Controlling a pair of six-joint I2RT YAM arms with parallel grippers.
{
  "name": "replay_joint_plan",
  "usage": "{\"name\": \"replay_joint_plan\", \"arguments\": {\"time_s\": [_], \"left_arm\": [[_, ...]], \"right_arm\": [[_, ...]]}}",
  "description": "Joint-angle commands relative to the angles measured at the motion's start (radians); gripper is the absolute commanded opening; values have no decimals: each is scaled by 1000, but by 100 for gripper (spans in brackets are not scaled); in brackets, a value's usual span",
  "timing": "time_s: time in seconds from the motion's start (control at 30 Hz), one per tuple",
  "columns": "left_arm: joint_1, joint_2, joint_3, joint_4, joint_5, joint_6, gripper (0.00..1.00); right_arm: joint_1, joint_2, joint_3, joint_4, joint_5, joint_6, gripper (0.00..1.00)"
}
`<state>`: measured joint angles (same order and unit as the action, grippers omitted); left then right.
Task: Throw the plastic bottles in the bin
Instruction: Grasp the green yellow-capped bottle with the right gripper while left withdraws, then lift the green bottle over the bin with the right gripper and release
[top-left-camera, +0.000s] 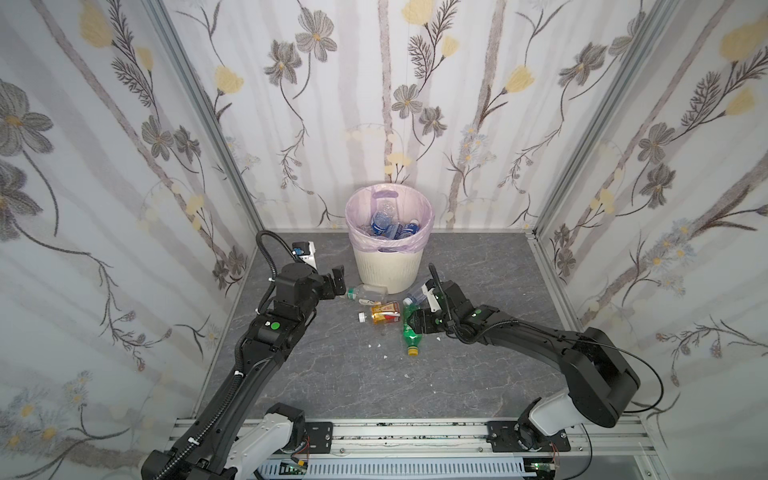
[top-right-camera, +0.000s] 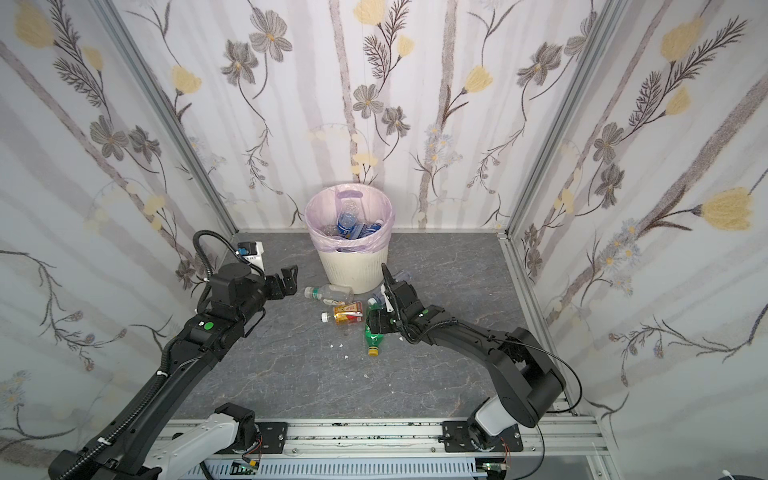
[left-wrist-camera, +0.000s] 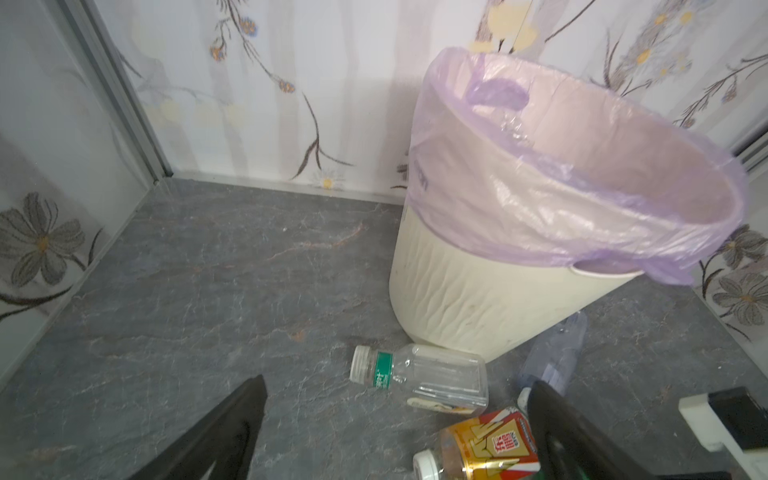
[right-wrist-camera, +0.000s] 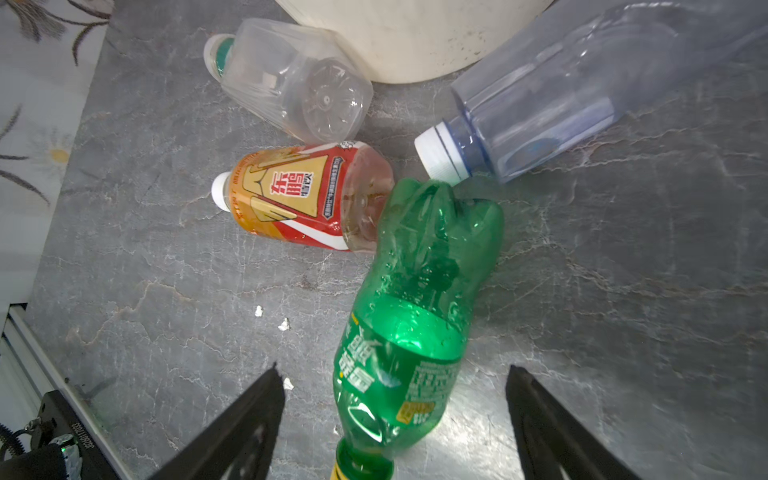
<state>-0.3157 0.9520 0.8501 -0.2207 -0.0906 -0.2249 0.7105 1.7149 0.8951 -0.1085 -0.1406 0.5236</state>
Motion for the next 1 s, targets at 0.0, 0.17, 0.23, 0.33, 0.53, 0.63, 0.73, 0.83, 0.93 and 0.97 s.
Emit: {"name": "replay_joint_plan", "arguments": {"time_s": [0.0,0.17,0.23,0.33,0.53,0.63,0.73,0.83,0.93,0.97], "left_arm": [[7,-36,-69,-16,36,-43,100],[8,-79,-172,-20,70,-66,100],[7,-91,-201,-20,79,-77,100],[8,-108,-228,-22,77,-86,100],[8,-123,-260,-22,76,-91,100],[9,-126,-278,-22,83,-100,100],[8,-133,-295,-22,90,-114,100],[7,-142,-302,-22,92,-119,100],[8,-149,-302,-22,93,-119,100],[9,-148,-303,-22,98,-120,100]], "right_arm": [[1,54,33,51,-9,30,79],[1,128,47,61,-3,51,75],[1,156,50,62,3,53,74],[1,189,50,70,11,55,72],[2,188,41,66,38,53,69],[1,155,30,59,59,47,67],[1,121,20,42,83,33,63],[1,85,7,18,110,21,61],[-1,44,-10,-2,136,12,61],[-5,27,-17,-10,144,9,62]]}}
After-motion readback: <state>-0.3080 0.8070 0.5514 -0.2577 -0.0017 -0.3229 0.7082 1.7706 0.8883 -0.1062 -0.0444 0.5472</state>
